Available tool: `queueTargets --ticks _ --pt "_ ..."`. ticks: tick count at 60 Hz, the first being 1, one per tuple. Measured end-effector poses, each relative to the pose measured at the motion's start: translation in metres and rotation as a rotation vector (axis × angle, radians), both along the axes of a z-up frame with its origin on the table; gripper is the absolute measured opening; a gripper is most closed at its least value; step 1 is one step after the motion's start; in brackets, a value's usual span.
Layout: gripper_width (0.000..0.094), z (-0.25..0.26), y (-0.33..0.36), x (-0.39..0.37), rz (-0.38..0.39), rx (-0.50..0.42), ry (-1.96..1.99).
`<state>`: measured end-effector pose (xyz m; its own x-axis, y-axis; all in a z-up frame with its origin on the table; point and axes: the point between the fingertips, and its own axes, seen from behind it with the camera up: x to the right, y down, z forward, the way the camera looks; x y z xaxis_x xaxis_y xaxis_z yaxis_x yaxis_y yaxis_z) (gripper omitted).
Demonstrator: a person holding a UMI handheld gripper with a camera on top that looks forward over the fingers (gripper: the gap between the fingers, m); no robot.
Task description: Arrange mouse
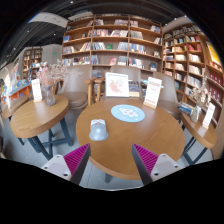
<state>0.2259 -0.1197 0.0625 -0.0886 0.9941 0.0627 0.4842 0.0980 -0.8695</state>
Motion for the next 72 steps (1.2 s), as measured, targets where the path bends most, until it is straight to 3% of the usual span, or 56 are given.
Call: queueTargets --ticks 35,72 --pt "0.0853 -0.039 -0.053 -0.087 -0.028 -0.038 -0.023" --pt "0.086 -0.075 -0.043 -0.166 -0.097 -0.067 -0.075"
